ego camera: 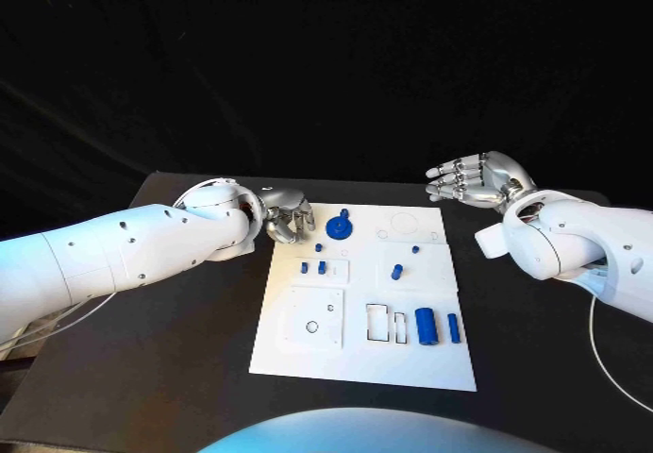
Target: Assemble the parts on the task board
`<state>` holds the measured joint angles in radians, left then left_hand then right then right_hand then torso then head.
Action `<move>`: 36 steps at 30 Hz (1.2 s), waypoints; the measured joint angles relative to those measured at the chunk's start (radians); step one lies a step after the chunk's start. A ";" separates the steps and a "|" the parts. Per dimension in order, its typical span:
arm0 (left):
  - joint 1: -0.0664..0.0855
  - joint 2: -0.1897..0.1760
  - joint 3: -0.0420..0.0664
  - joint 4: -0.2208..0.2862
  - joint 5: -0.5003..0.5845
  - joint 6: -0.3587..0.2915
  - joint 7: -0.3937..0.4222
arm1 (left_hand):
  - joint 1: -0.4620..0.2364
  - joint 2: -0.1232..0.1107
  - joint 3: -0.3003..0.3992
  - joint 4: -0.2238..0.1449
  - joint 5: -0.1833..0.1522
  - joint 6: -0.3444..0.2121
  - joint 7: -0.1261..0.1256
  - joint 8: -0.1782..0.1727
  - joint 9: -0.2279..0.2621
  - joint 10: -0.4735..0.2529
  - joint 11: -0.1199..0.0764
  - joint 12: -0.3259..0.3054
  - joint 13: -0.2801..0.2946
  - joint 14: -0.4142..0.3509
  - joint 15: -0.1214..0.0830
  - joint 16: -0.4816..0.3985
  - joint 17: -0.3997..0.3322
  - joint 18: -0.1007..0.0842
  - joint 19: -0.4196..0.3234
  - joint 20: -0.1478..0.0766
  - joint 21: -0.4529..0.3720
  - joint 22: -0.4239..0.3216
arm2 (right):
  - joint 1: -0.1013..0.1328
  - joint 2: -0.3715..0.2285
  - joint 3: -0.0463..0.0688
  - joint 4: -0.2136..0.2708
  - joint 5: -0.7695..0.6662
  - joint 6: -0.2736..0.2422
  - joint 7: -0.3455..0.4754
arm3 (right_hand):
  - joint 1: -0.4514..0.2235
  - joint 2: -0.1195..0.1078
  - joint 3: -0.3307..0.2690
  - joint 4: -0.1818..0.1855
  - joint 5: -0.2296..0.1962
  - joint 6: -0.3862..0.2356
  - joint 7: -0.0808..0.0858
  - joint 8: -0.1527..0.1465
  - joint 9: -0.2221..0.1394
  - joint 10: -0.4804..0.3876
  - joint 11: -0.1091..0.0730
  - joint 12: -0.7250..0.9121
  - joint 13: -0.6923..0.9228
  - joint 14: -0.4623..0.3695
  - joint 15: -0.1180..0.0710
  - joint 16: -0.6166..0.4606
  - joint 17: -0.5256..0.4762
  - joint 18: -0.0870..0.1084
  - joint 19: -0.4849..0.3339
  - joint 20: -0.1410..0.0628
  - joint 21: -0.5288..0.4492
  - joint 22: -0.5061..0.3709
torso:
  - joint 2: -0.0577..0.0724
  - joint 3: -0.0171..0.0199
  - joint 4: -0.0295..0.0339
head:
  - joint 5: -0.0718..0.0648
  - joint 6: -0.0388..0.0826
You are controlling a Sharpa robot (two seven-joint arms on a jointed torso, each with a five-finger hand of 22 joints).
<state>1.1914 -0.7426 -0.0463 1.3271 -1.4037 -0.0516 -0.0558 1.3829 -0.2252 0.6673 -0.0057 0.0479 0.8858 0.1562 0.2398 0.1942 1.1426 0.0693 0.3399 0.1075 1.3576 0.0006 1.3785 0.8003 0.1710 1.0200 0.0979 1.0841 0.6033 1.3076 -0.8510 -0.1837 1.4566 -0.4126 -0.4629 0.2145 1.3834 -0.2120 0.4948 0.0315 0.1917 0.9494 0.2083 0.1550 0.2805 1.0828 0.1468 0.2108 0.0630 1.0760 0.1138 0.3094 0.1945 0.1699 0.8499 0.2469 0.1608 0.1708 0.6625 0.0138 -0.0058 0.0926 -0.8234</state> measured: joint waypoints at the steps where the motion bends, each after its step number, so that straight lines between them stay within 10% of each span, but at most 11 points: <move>1: 0.000 -0.006 0.004 0.004 0.010 -0.009 0.005 | 0.001 0.001 0.004 -0.004 0.000 0.004 -0.003 0.000 0.000 -0.001 0.001 0.000 0.000 0.000 0.000 0.000 -0.001 0.000 0.000 0.000 0.000 0.000 | 0.000 0.000 0.000 -0.003 -0.022 0.009 -0.004 | 0.001 -0.001 0.018 -0.006 -0.001 0.005 -0.004 0.000 0.000 0.010 -0.004 0.000 0.000 0.018 -0.007 0.008 0.008 0.000 0.022 -0.008 0.013 0.005 | 0.000 0.0000 0.0000 | 0.000 0.001; 11: 0.002 -0.081 0.024 0.071 0.359 -0.088 0.104 | 0.000 -0.003 0.015 -0.007 0.000 0.055 0.010 0.022 0.007 -0.017 0.017 -0.022 -0.001 -0.046 0.016 -0.040 -0.106 0.000 -0.020 0.012 -0.003 -0.006 | 0.000 -0.012 0.000 -0.011 -0.376 0.113 -0.076 | -0.007 -0.009 -0.004 -0.088 -0.006 0.083 -0.048 0.011 0.004 0.150 -0.062 -0.029 0.004 0.329 -0.108 0.215 0.168 0.000 0.253 -0.129 0.272 0.160 | 0.001 0.0002 -0.0012 | -0.009 0.014; 15: 0.001 -0.114 0.025 0.111 0.588 -0.111 0.165 | -0.045 -0.010 -0.012 0.020 0.000 0.057 0.012 0.023 0.007 -0.024 0.024 -0.032 -0.003 -0.093 0.022 -0.087 -0.207 0.000 -0.034 0.020 -0.030 -0.020 | -0.001 -0.016 0.000 0.004 -0.552 0.139 -0.124 | -0.053 -0.019 -0.021 -0.092 -0.006 0.108 -0.062 0.003 -0.003 0.191 -0.076 -0.065 0.011 0.385 -0.123 0.485 0.378 0.000 0.296 -0.161 0.422 0.272 | 0.002 0.0008 -0.0012 | -0.022 0.019; 24: 0.001 -0.162 0.025 0.167 1.012 -0.139 0.294 | -0.057 -0.007 -0.027 0.035 0.000 0.057 0.012 0.023 0.007 -0.029 0.029 -0.042 -0.005 -0.148 0.023 -0.145 -0.333 0.000 -0.046 0.022 -0.063 -0.043 | -0.022 -0.014 -0.003 0.038 -0.884 0.165 -0.252 | -0.092 -0.057 0.008 -0.071 -0.006 0.115 -0.061 -0.001 0.001 0.178 -0.070 -0.110 0.016 0.389 -0.119 0.958 0.866 0.000 0.320 -0.161 0.547 0.379 | 0.003 0.0002 -0.0007 | -0.047 0.023; 36: 0.000 -0.178 0.024 0.186 1.221 -0.141 0.376 | -0.057 -0.007 -0.027 0.035 0.000 0.057 0.012 0.023 0.009 -0.029 0.029 -0.042 -0.005 -0.150 0.021 -0.152 -0.342 0.000 -0.046 0.022 -0.071 -0.048 | -0.049 0.017 -0.005 0.041 -1.088 0.172 -0.363 | -0.097 -0.062 0.015 -0.056 -0.006 0.115 -0.061 -0.001 0.004 0.164 -0.066 -0.119 0.015 0.389 -0.119 1.039 0.951 0.000 0.393 -0.156 0.713 0.565 | 0.003 -0.0005 0.0012 | -0.052 0.026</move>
<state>1.1912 -0.9207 -0.0223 1.5133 -0.1828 -0.1926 0.3199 1.3258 -0.2317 0.6403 0.0291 0.0479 0.9424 0.1680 0.2630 0.2029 1.1133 0.0985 0.2983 0.1028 1.2073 0.0214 1.2264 0.4587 0.1706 0.9736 0.1197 1.0132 0.5550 1.2589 -0.8340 -0.1884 1.4977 -1.5003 -0.2910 -0.1483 1.2867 -0.2735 0.5094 -0.0244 0.1856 1.0641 0.1472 0.1544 0.2848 1.2470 0.0807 0.0919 0.0780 1.4649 -0.0056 1.3480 1.1457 0.1698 1.2434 0.0910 0.8734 0.7358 0.6655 0.0133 -0.0047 0.0405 -0.7972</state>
